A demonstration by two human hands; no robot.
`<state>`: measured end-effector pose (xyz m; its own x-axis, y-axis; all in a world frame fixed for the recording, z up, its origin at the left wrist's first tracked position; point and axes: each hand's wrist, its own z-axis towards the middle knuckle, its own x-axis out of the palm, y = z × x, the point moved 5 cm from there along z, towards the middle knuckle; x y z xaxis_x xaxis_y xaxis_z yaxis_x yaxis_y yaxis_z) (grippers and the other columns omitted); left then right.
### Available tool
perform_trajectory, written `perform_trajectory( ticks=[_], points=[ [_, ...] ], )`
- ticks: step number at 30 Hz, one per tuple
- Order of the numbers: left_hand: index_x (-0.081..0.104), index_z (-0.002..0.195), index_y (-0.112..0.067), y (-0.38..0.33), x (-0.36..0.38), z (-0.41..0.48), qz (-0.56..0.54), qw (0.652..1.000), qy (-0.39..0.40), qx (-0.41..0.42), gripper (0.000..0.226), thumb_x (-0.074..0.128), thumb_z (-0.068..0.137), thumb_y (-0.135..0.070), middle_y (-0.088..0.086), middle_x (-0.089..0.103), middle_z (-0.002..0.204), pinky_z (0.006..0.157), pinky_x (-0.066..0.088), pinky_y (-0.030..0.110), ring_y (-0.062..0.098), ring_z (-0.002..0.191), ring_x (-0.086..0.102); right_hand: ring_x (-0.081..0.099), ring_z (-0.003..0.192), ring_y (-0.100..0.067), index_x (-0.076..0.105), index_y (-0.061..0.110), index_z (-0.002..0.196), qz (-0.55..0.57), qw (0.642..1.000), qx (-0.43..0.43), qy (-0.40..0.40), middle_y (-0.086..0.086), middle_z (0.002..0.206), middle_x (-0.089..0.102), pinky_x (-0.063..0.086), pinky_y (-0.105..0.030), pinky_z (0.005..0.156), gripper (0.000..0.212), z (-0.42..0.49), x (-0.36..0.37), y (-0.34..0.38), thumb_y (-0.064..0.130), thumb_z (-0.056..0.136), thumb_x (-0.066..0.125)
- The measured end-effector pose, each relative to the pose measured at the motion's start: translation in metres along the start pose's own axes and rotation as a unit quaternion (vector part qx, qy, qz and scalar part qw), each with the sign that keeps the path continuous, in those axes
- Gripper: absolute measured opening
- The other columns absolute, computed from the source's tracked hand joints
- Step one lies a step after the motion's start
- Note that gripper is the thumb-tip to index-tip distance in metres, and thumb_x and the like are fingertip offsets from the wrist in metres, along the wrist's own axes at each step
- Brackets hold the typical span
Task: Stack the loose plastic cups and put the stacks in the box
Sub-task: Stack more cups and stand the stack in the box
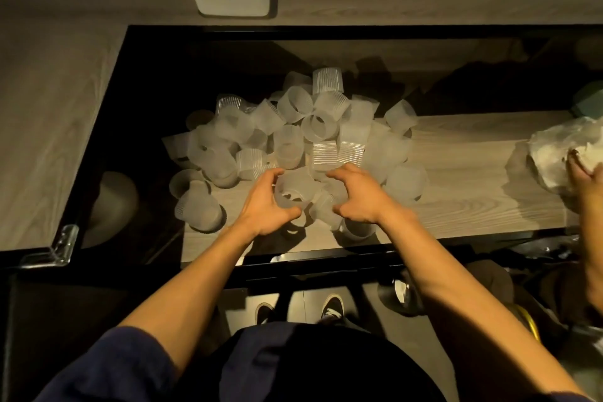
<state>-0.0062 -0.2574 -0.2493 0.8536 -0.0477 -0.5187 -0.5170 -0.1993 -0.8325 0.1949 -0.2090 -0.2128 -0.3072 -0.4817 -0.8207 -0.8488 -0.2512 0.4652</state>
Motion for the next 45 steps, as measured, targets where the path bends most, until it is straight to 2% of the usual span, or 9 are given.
perform_trajectory(
  ticks=[8, 12, 16, 22, 31, 35, 39, 43, 45],
  points=[
    [0.047, 0.14, -0.016, 0.039, 0.002, -0.015, 0.053, 0.997, 0.005, -0.056, 0.082, 0.089, 0.069, -0.021, 0.004, 0.058, 0.135, 0.101, 0.047, 0.031, 0.023, 0.121, 0.057, 0.04, 0.124, -0.025, 0.048, 0.029, 0.147, -0.219, 0.974, -0.063, 0.014, 0.008, 0.146, 0.053, 0.043, -0.041, 0.097, 0.069, 0.004, 0.035, 0.009, 0.019, 0.084, 0.075],
    [0.045, 0.141, -0.017, 0.049, 0.002, -0.019, 0.064, 0.996, 0.003, -0.069, 0.083, 0.09, 0.071, -0.022, 0.004, 0.059, 0.132, 0.096, 0.044, 0.025, 0.019, 0.117, 0.057, 0.037, 0.126, -0.025, 0.053, 0.028, 0.139, -0.247, 0.966, -0.07, 0.039, 0.008, 0.142, 0.055, 0.04, -0.042, 0.095, 0.054, 0.013, 0.046, 0.014, 0.022, 0.09, 0.072],
    [0.045, 0.141, -0.016, 0.054, 0.003, -0.021, 0.064, 0.995, 0.002, -0.083, 0.083, 0.089, 0.071, -0.018, 0.002, 0.059, 0.128, 0.094, 0.041, 0.023, 0.015, 0.112, 0.054, 0.033, 0.133, -0.028, 0.05, 0.027, 0.144, -0.288, 0.952, -0.073, 0.071, 0.007, 0.146, 0.052, 0.037, -0.044, 0.099, 0.058, 0.021, 0.05, 0.02, 0.021, 0.09, 0.071],
    [0.046, 0.139, -0.018, 0.065, -0.001, -0.021, 0.057, 0.994, 0.004, -0.095, 0.082, 0.09, 0.07, -0.017, 0.002, 0.06, 0.13, 0.097, 0.04, 0.024, 0.02, 0.12, 0.056, 0.035, 0.124, -0.027, 0.057, 0.027, 0.136, -0.326, 0.937, -0.092, 0.083, 0.006, 0.137, 0.059, 0.029, -0.04, 0.083, 0.045, 0.029, 0.06, 0.026, 0.019, 0.093, 0.067],
    [0.049, 0.139, -0.015, 0.071, 0.001, -0.021, 0.061, 0.995, 0.001, -0.074, 0.082, 0.09, 0.068, -0.018, 0.005, 0.059, 0.133, 0.1, 0.038, 0.026, 0.023, 0.122, 0.054, 0.035, 0.126, -0.03, 0.055, 0.023, 0.139, -0.339, 0.93, -0.099, 0.105, -0.003, 0.135, 0.051, 0.037, -0.043, 0.092, 0.049, 0.03, 0.058, 0.022, 0.029, 0.092, 0.067],
    [0.049, 0.14, -0.018, 0.071, 0.004, -0.021, 0.048, 0.996, -0.005, -0.07, 0.082, 0.09, 0.068, -0.018, -0.001, 0.06, 0.129, 0.096, 0.038, 0.024, 0.013, 0.114, 0.053, 0.035, 0.127, -0.029, 0.051, 0.019, 0.142, -0.283, 0.949, -0.105, 0.093, -0.004, 0.133, 0.046, 0.036, -0.04, 0.092, 0.067, 0.028, 0.048, 0.03, 0.031, 0.081, 0.075],
    [0.049, 0.139, -0.02, 0.076, 0.006, -0.021, 0.029, 0.996, -0.011, -0.078, 0.082, 0.09, 0.068, -0.018, -0.008, 0.059, 0.12, 0.093, 0.039, 0.022, 0.01, 0.109, 0.054, 0.04, 0.122, -0.027, 0.051, 0.019, 0.134, -0.166, 0.981, -0.099, 0.028, -0.003, 0.128, 0.048, 0.04, -0.04, 0.098, 0.066, 0.028, 0.032, 0.033, 0.03, 0.075, 0.077],
    [0.053, 0.137, -0.019, 0.084, 0.008, -0.022, 0.003, 0.995, -0.021, -0.1, 0.081, 0.092, 0.067, -0.016, -0.006, 0.065, 0.118, 0.095, 0.048, 0.026, 0.011, 0.104, 0.059, 0.046, 0.106, -0.022, 0.047, 0.018, 0.116, 0.017, 0.996, -0.057, -0.059, 0.0, 0.113, 0.052, 0.037, -0.031, 0.082, 0.056, 0.019, 0.029, 0.029, 0.028, 0.072, 0.081],
    [0.053, 0.138, -0.019, 0.085, 0.009, -0.021, -0.005, 0.994, -0.019, -0.103, 0.081, 0.092, 0.067, -0.016, -0.009, 0.062, 0.116, 0.094, 0.043, 0.022, 0.009, 0.106, 0.057, 0.048, 0.105, -0.018, 0.045, 0.019, 0.121, 0.115, 0.99, -0.039, -0.072, 0.001, 0.114, 0.052, 0.038, -0.029, 0.082, 0.061, 0.012, 0.036, 0.031, 0.025, 0.074, 0.083]
  ],
)
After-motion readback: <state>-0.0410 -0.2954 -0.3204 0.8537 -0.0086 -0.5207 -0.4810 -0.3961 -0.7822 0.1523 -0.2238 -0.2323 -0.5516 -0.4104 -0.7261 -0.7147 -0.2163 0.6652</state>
